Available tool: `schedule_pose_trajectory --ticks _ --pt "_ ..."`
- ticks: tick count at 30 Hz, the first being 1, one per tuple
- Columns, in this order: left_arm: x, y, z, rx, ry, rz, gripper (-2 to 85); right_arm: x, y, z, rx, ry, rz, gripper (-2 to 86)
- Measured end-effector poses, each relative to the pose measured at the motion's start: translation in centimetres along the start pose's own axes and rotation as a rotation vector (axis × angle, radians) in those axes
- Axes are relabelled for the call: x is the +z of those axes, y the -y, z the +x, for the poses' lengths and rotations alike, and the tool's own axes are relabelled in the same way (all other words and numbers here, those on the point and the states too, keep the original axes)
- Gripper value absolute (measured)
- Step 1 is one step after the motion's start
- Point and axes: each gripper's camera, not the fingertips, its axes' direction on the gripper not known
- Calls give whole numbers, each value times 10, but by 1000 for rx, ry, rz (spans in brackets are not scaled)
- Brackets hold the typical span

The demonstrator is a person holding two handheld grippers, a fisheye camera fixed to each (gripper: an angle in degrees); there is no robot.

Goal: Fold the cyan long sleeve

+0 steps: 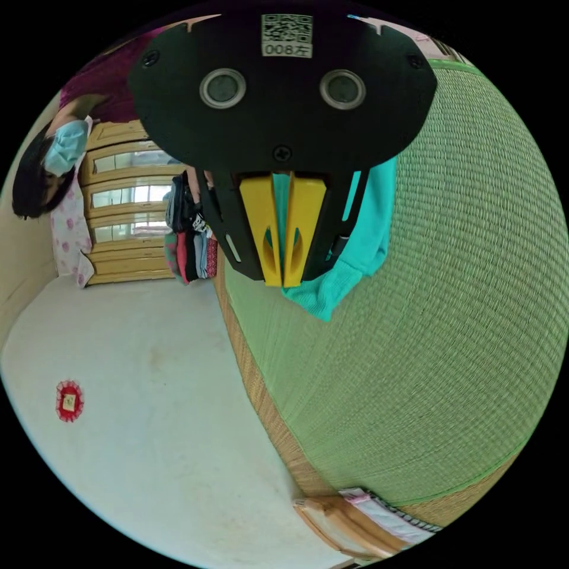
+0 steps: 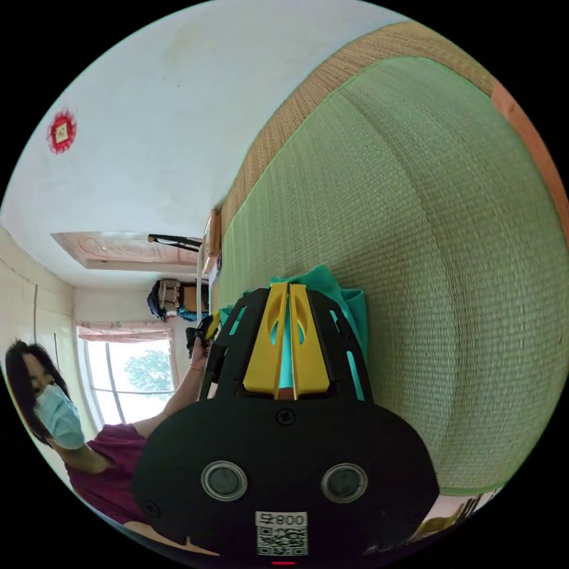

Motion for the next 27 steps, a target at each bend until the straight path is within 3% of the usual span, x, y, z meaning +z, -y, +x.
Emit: schedule_pose_trajectory --ticks 8,14,21,27 --pt "17 11 -1 -17 36 -15 14 10 6 0 40 -37 11 2" --pt "13 -3 29 94 5 27 24 9 -8 -27 -47 -89 9 2" --pt "99 -43 71 231 28 -376 8 98 -57 -93 -305 -213 -275 0" --pt "148 -31 93 293 123 -512 4 164 -65 -127 -409 -342 -357 0"
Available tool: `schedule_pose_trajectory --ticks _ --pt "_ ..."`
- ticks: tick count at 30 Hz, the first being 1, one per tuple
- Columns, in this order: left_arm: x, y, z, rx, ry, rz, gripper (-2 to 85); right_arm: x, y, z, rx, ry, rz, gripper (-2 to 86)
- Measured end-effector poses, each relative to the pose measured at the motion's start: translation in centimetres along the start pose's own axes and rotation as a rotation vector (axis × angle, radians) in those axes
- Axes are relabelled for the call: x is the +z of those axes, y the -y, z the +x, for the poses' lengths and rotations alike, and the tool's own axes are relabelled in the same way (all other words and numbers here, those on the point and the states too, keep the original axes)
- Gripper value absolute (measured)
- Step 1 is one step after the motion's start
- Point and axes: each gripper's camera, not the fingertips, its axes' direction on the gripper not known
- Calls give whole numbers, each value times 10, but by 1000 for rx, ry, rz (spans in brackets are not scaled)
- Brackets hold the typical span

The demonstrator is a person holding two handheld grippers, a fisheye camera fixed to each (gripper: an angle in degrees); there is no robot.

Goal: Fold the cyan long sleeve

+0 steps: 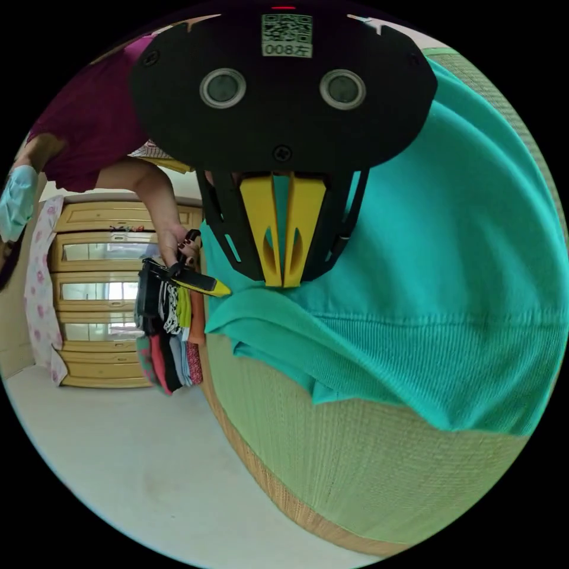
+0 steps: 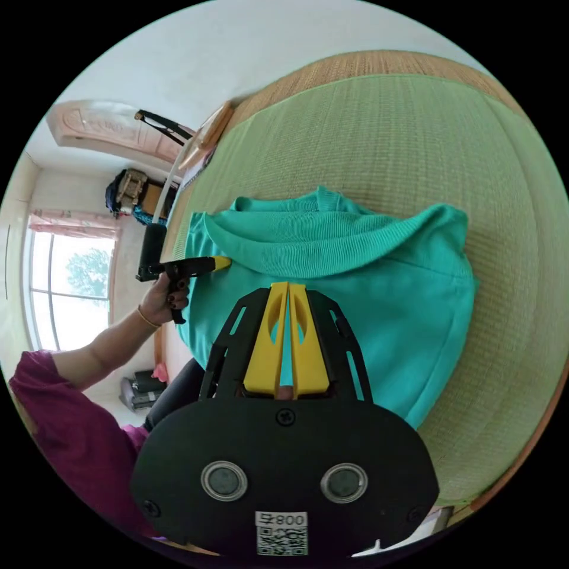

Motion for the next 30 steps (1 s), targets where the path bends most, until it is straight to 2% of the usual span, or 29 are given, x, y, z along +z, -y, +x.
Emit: schedule_pose_trajectory --ticks 11,21,28,30 --pt "-13 22 19 21 1 116 2 14 5 -44 -87 -31 -9 1" --pt "-27 -2 31 40 10 254 2 -9 38 -55 -67 -164 114 1" --pt "-4 -23 46 119 58 161 1 -12 38 -56 -37 -154 116 0" --pt "1 -22 45 117 140 133 1 -18 31 -56 -31 -154 122 0"
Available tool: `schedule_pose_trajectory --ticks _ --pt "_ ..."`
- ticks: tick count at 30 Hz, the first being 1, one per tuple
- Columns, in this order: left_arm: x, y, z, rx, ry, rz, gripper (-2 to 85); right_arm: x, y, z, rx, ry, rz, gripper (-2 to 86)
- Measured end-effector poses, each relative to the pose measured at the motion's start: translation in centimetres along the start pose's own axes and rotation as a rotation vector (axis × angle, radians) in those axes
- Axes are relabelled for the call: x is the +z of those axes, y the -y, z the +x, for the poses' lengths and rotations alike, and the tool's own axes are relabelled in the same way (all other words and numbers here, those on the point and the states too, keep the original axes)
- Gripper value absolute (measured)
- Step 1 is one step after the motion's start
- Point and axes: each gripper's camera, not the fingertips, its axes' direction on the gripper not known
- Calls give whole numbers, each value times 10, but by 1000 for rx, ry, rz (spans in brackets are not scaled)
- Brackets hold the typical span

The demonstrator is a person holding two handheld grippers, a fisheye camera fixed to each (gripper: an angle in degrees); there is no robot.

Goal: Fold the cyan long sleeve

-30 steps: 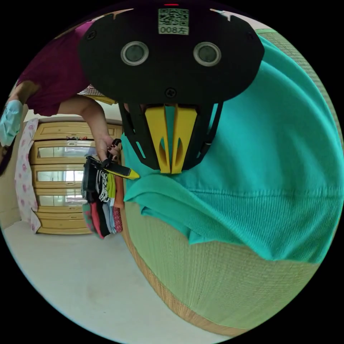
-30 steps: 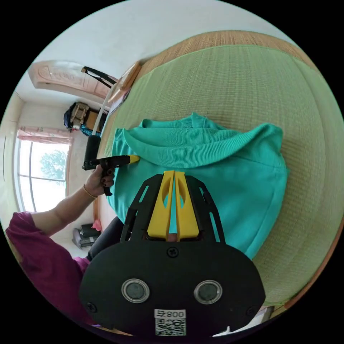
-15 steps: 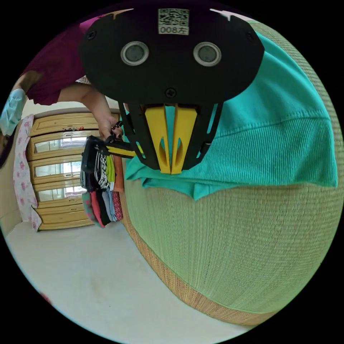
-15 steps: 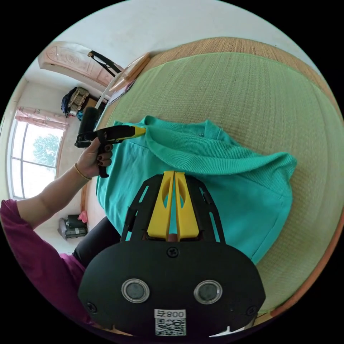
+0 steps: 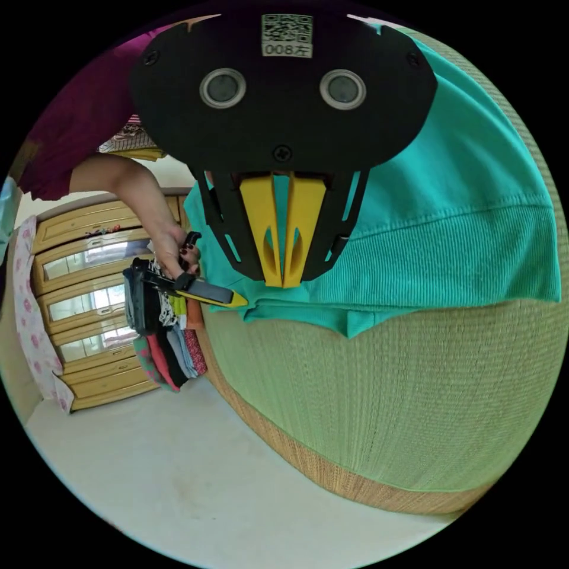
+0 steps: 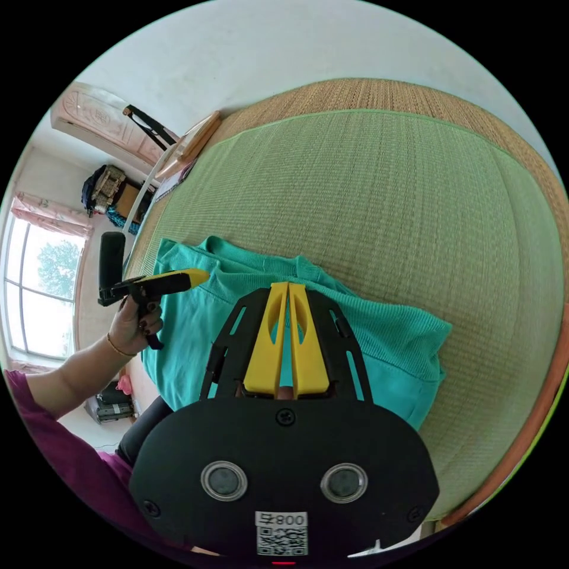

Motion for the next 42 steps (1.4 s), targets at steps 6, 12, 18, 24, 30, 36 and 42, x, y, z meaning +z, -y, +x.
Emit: schedule_pose_trajectory --ticks 6,12,18,24,30,36,42 --pt "-7 -16 -10 -18 41 5 1 -40 -35 23 69 -62 80 1" --pt "-48 -59 -21 -65 33 122 2 -47 -62 63 186 -23 76 1" --pt "-98 -109 -75 -239 114 136 2 -69 -80 81 209 -39 93 1" --pt "-146 -166 -103 -299 39 280 2 -104 -104 109 283 37 192 1" --pt "-171 -226 -120 -331 3 278 10 -112 -123 147 386 148 170 1" --pt "-216 -330 -119 -328 -21 254 59 -153 -166 151 332 214 211 4" --pt "-225 -428 -129 -410 36 136 84 -187 -259 152 345 255 192 31"
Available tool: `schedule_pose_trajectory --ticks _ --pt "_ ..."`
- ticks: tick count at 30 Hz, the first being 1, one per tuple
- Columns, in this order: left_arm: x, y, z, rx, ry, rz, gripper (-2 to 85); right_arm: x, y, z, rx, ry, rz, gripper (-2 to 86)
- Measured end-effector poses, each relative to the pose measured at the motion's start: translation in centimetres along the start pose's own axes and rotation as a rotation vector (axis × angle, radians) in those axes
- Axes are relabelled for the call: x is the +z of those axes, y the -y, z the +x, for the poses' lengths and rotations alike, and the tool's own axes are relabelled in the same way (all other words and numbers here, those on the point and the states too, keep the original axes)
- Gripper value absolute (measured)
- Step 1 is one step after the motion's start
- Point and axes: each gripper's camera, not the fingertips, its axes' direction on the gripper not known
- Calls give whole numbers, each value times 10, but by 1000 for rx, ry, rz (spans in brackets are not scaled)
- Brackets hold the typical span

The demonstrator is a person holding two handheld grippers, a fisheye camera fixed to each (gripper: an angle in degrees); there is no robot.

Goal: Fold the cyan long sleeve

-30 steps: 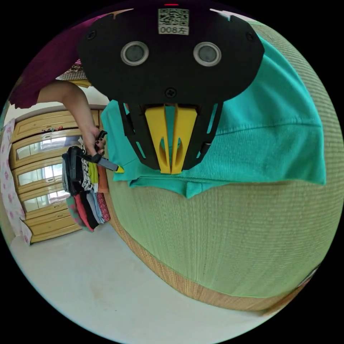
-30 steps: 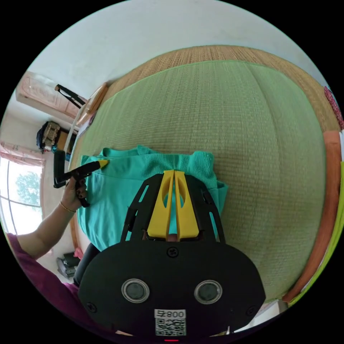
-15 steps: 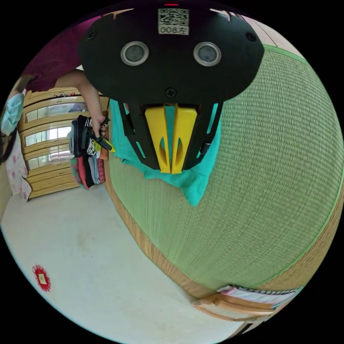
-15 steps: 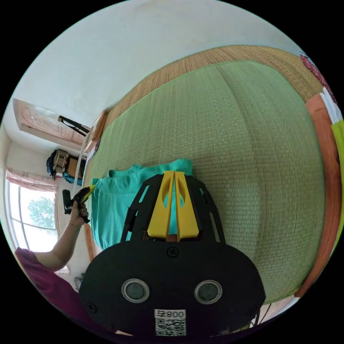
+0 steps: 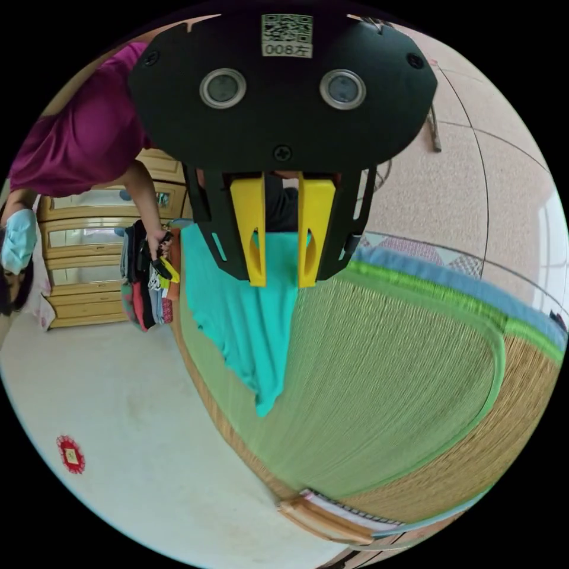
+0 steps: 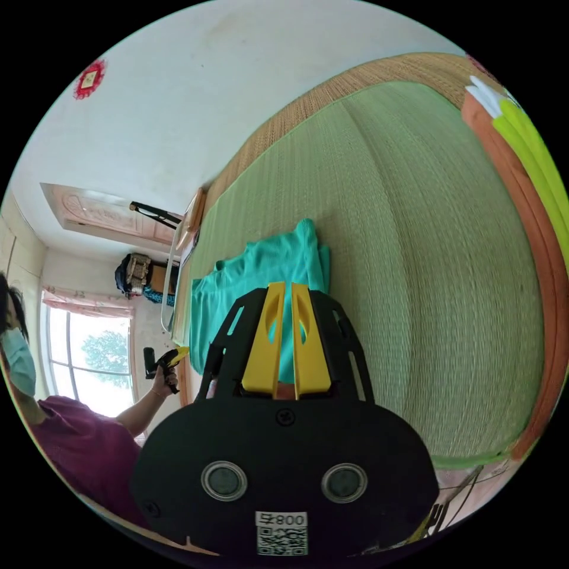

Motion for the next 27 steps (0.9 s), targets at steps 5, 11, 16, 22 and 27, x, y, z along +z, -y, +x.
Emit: schedule_pose_trajectory --ticks 5,11,16,22,27 --pt "-5 -24 -25 -32 -45 -20 82 -33 -75 25 75 19 -36 66" --pt "-26 -30 -32 -12 -75 -17 46 -58 -140 43 97 -44 -53 77" --pt "-47 -34 -30 4 -73 -14 30 -62 -154 48 67 -17 -51 83" --pt "-74 -35 -25 15 -80 -4 24 -60 -158 55 55 16 -105 47" --pt "-115 -27 -20 39 -69 26 19 -79 -160 65 44 62 -120 15"
